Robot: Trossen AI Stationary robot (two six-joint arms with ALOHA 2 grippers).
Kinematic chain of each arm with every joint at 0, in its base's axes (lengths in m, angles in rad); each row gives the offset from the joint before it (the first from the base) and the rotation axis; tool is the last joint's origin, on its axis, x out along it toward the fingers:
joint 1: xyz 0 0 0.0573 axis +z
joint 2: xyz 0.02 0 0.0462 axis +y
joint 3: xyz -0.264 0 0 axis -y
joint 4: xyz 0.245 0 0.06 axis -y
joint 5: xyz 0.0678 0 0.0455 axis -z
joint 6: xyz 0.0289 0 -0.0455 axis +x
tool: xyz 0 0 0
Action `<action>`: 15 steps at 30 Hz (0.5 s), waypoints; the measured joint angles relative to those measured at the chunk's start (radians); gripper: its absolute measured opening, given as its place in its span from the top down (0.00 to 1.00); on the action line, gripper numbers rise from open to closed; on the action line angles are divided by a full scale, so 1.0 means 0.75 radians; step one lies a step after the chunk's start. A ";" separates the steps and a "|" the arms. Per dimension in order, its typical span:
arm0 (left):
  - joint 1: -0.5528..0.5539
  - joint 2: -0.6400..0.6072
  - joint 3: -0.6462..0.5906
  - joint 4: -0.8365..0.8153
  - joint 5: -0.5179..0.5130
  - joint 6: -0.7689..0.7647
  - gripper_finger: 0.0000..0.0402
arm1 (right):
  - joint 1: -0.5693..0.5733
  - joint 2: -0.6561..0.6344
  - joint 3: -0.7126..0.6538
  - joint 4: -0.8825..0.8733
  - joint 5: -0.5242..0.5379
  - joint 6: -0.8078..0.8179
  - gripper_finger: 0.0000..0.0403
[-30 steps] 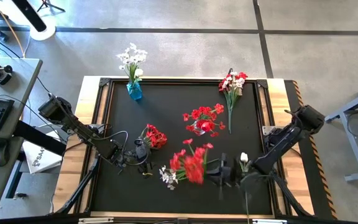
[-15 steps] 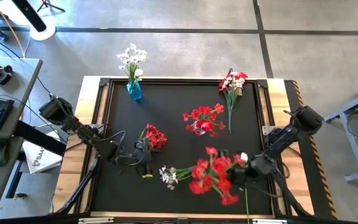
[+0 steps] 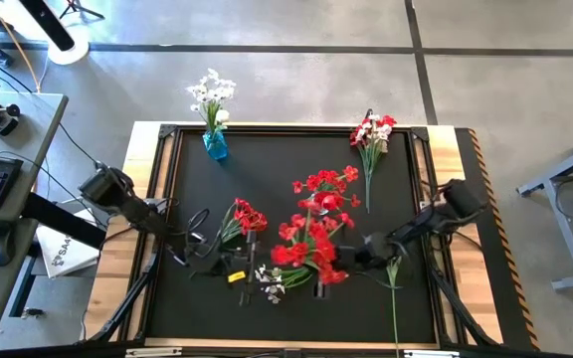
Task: Sort flowers into vase by color
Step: Put the bottom right red flowers into the transparent vase
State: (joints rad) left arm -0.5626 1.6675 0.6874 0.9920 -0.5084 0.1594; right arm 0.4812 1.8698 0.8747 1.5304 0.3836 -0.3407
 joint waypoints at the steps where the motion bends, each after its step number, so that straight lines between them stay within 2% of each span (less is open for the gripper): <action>1: 0.003 0.013 0.015 -0.002 0.000 0.003 0.30 | 0.000 0.015 0.020 -0.005 -0.001 -0.004 0.98; 4: -0.004 0.031 0.043 -0.004 0.001 0.011 0.32 | 0.008 0.040 0.058 -0.020 -0.001 -0.032 0.98; 7: -0.014 0.029 0.047 -0.006 0.002 0.005 0.39 | 0.020 0.042 0.070 -0.054 0.004 -0.033 0.98; 15: 0.013 0.027 0.047 -0.015 0.002 -0.035 0.68 | 0.025 0.042 0.075 -0.078 0.007 -0.029 0.97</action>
State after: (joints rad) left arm -0.5531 1.6875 0.7227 0.9811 -0.5072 0.1332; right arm 0.4999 1.9015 0.9306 1.4716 0.3889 -0.3622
